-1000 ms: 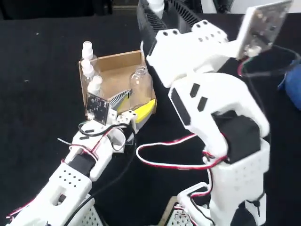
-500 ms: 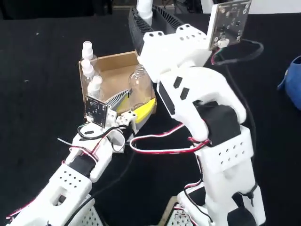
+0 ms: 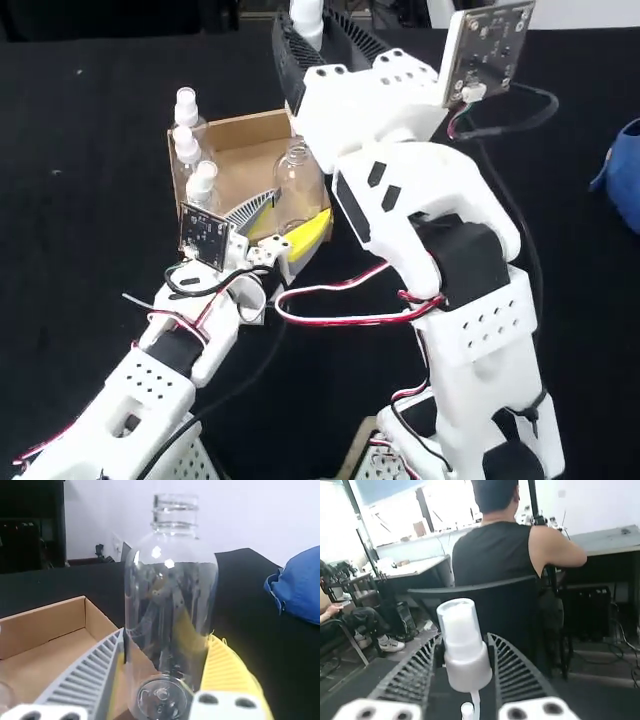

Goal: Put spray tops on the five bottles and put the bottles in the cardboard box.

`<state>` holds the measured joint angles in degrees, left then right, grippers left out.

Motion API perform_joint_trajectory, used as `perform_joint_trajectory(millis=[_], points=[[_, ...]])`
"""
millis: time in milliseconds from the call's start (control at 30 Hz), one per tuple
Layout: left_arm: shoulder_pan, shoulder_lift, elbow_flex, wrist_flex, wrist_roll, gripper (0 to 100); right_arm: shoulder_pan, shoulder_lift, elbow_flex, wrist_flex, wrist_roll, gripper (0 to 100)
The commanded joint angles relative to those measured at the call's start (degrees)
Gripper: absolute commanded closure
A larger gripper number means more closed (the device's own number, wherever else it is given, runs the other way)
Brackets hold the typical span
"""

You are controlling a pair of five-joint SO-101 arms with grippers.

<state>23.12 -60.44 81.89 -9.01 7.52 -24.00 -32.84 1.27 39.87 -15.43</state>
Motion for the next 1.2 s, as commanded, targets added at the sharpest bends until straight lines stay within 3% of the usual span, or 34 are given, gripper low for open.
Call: perform_joint_trajectory(millis=[0, 567, 1000, 1167], points=[[0.7, -0.8, -0.8, -1.7, 0.4, 97, -0.6, -3.9, 0.7, 0.4, -0.1, 98.7], [0.7, -0.8, -0.8, -1.6, 0.3, 97, -0.8, -3.9, -5.8, 1.0, -0.1, 98.7], [0.7, -0.8, -0.8, -1.6, 0.3, 97, -0.9, -3.8, -2.3, 10.1, -0.1, 98.6], [0.7, -0.8, -0.8, -1.7, 0.2, 97, -3.5, -3.8, 3.6, 9.8, 8.4, 98.5]])
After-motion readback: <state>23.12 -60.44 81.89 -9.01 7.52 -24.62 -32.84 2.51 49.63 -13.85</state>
